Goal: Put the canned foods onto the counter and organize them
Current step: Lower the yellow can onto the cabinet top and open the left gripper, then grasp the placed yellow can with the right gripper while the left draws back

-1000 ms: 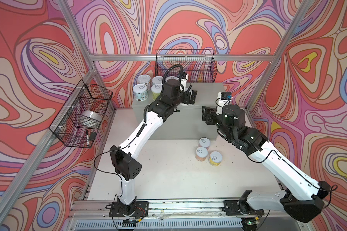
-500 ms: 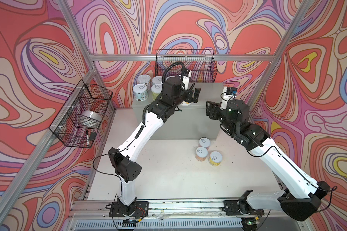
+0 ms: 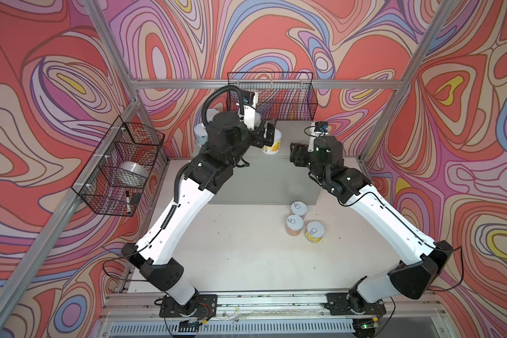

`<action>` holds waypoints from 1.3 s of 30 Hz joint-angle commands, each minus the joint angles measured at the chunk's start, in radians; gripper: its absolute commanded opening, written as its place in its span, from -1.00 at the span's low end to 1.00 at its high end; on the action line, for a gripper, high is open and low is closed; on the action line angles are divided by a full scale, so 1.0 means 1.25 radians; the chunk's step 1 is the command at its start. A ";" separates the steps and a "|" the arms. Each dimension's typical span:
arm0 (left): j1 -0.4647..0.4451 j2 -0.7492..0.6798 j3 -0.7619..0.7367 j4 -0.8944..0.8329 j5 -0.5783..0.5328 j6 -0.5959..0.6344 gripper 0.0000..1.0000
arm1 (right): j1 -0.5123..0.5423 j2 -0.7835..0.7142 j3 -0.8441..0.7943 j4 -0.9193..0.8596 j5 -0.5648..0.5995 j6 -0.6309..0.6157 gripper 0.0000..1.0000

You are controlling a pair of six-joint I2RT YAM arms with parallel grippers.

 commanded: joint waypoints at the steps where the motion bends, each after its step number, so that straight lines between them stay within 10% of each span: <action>1: 0.002 -0.090 -0.111 0.061 -0.044 -0.049 1.00 | -0.004 0.021 0.032 0.016 0.006 -0.009 0.52; 23: 0.022 -0.426 -0.645 0.000 -0.071 -0.113 1.00 | -0.001 0.238 0.207 -0.009 -0.052 0.000 0.49; 39: 0.075 -0.352 -0.708 0.021 0.010 -0.185 1.00 | 0.044 0.370 0.331 -0.027 -0.026 0.061 0.48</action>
